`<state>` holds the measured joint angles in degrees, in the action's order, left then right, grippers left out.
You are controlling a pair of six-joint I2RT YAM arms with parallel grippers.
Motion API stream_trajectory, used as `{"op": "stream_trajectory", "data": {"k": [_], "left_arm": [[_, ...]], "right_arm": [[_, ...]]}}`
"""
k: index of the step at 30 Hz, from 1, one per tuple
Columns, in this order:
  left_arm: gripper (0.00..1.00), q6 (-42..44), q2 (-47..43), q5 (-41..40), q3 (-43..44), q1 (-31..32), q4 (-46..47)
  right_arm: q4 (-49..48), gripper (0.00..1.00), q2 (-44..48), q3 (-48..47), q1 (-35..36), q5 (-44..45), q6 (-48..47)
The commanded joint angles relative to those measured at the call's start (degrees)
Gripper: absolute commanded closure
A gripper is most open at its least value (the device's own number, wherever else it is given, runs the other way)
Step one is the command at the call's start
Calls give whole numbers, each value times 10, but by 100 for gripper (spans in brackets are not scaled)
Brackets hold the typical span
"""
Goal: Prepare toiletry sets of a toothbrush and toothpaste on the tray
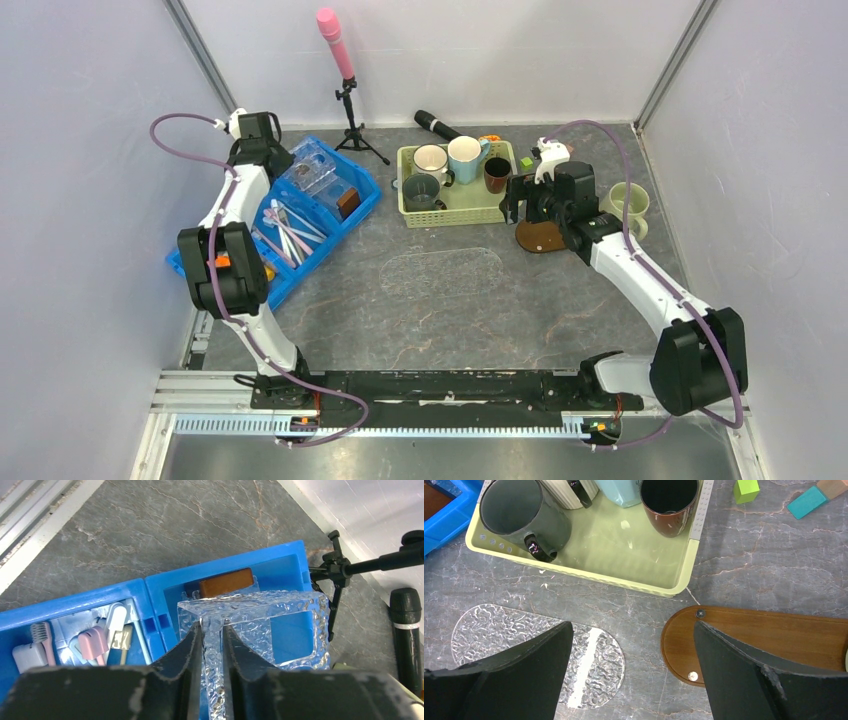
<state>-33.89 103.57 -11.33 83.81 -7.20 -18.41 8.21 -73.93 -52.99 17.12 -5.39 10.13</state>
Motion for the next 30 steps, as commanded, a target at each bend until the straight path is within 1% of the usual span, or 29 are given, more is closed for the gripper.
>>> {"op": "stream_trajectory", "data": {"k": [1,7,15,22,30], "left_arm": [[81,-8,-13,13,27,0,8],[98,-10,-25,26,19,1,8],[98,-15,-86,42,21,6,12],[98,-12,-144,52,0,7,33],[98,-25,-207,107,-45,9,39]], "right_arm": [[-21,4,2,-3,0,4,-8],[-19,4,6,-2,0,3,-9],[-19,4,14,-4,0,-1,-8],[-20,4,25,-1,1,-11,-8],[-26,4,39,1,8,-23,-4]]}}
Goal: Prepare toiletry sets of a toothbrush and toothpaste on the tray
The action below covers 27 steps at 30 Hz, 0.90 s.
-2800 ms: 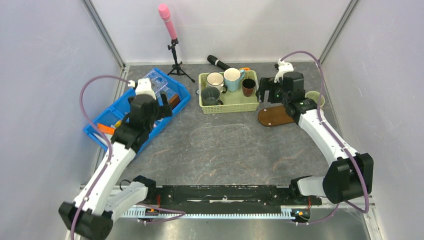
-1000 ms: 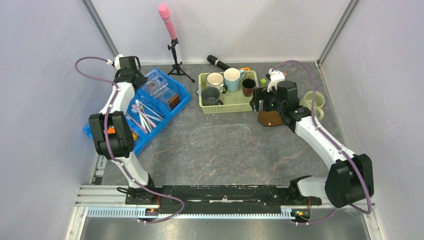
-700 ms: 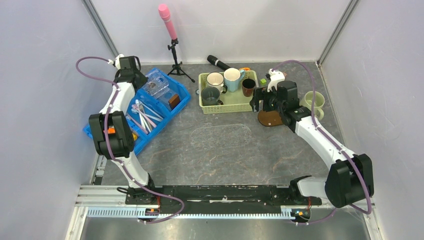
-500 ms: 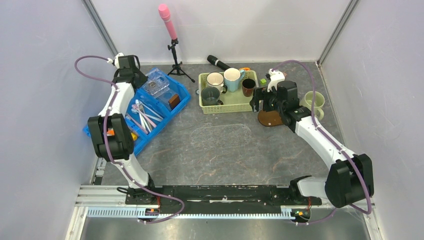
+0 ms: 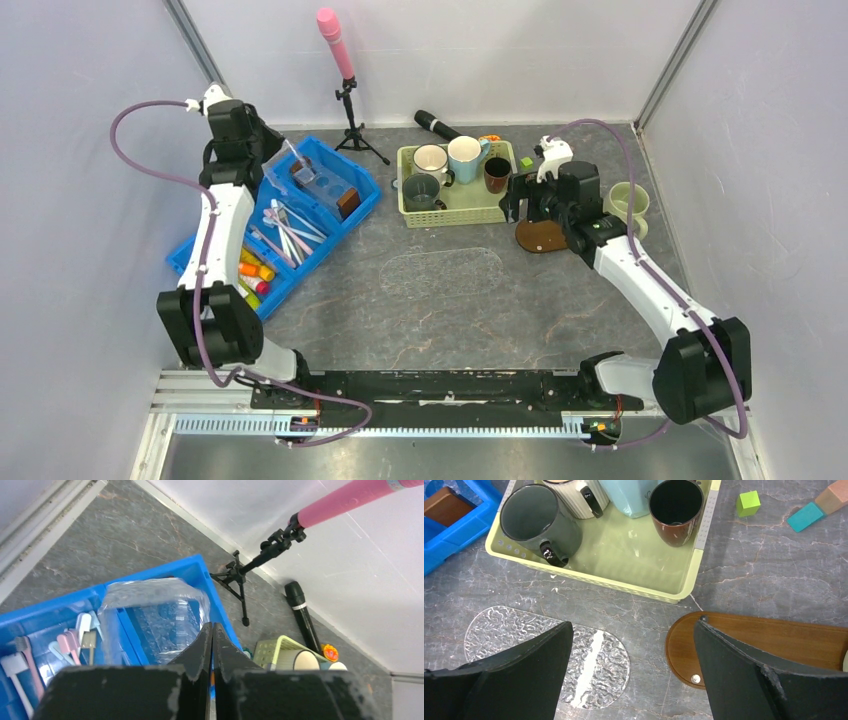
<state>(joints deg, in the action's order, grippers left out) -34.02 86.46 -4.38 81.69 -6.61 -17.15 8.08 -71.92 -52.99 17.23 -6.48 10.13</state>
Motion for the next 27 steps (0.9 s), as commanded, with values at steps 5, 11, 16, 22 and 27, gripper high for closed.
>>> {"op": "stream_trajectory", "data": {"k": [5,11,16,22,27], "left_arm": [[98,-36,-64,66,-86,3,57],[98,-45,-58,75,-126,2,97],[61,-40,-70,45,-124,1,83],[30,-6,-101,-29,-121,2,-5],[20,7,-130,-54,-136,3,-78]], "right_arm": [[-30,4,19,10,14,-14,-3],[-29,4,12,5,18,-16,-4],[-28,4,19,10,19,-12,-6],[-28,4,20,14,20,-16,-6],[-29,4,17,16,20,-17,-7]]}}
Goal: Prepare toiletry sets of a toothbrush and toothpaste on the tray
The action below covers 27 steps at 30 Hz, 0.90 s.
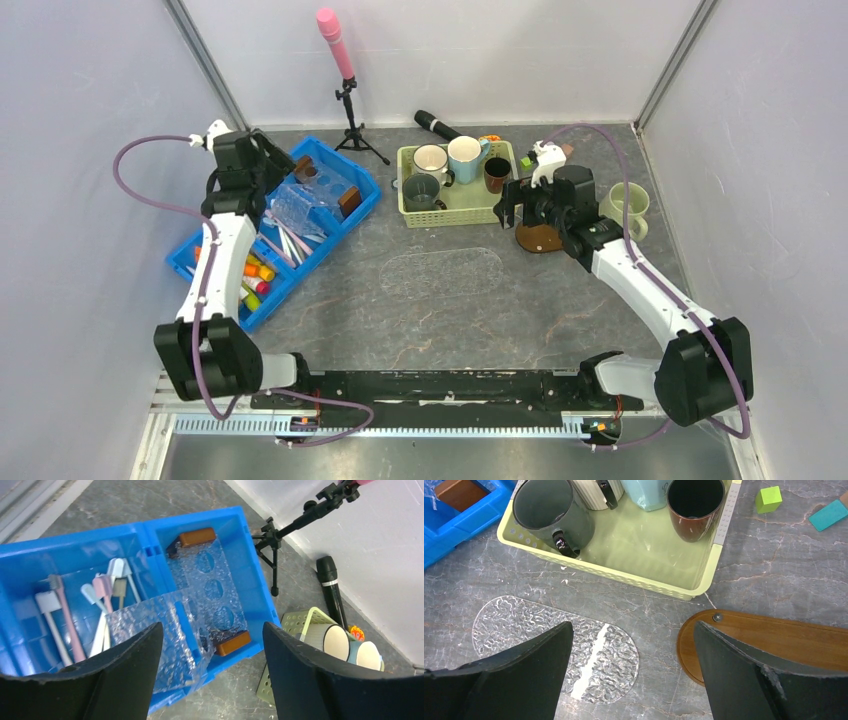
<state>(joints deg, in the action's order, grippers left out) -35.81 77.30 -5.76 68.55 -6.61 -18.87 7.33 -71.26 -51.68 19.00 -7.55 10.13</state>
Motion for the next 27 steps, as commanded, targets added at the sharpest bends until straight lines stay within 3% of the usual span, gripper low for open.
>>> {"op": "stream_trajectory", "data": {"k": [1,6,14,21,27], "left_arm": [[20,20,-42,-44,-5,3,-74],[19,-8,-71,-66,-37,32,-114],[16,183,-62,-367,-24,246,-133],[18,253,-27,-464,-49,292,-137],[25,267,23,-493,-74,295,-122]], "right_arm": [[-21,4,9,3,3,-8,-6],[-27,4,11,9,4,-11,-3],[-27,4,16,16,4,-9,-7],[-30,4,18,22,4,-11,-5],[-30,4,23,26,4,-4,-8]]}}
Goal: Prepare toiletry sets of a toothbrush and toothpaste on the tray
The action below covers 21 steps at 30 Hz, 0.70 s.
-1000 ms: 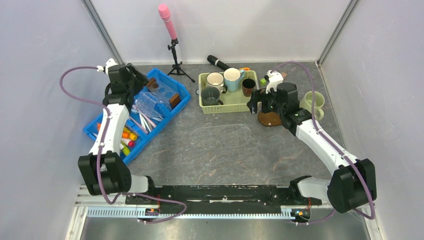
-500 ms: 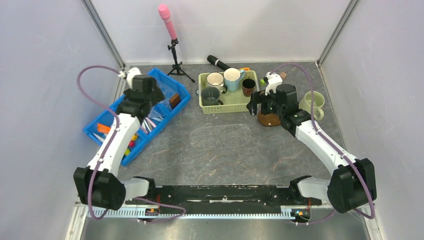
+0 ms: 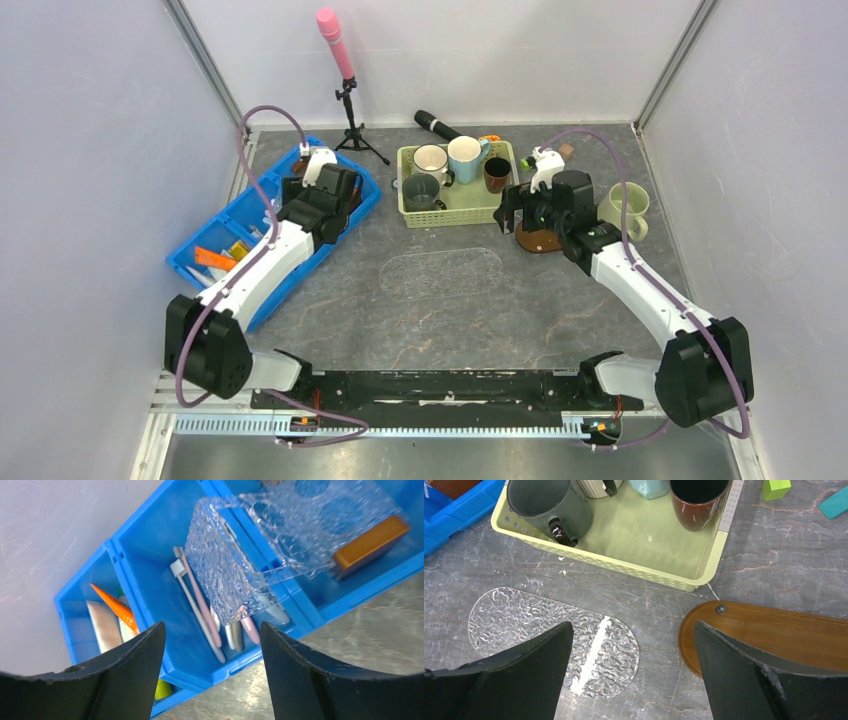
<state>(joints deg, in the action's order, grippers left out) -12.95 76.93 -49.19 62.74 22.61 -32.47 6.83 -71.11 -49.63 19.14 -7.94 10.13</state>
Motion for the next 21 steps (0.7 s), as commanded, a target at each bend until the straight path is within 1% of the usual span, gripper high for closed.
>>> {"op": "stream_trajectory", "data": {"k": [1,9,17,18,21], "left_arm": [[25,44,35,-64,-20,3,23],[32,70,83,-105,-34,3,66],[39,128,134,-152,-51,3,181],[40,145,142,-158,-48,3,183],[43,154,159,-169,-49,2,196]], "right_arm": [[-25,4,22,6,3,1,-8],[-25,4,25,9,3,7,-10],[-27,4,28,14,3,11,-11],[-28,4,30,15,3,12,-11],[-27,4,33,16,3,17,-13]]}}
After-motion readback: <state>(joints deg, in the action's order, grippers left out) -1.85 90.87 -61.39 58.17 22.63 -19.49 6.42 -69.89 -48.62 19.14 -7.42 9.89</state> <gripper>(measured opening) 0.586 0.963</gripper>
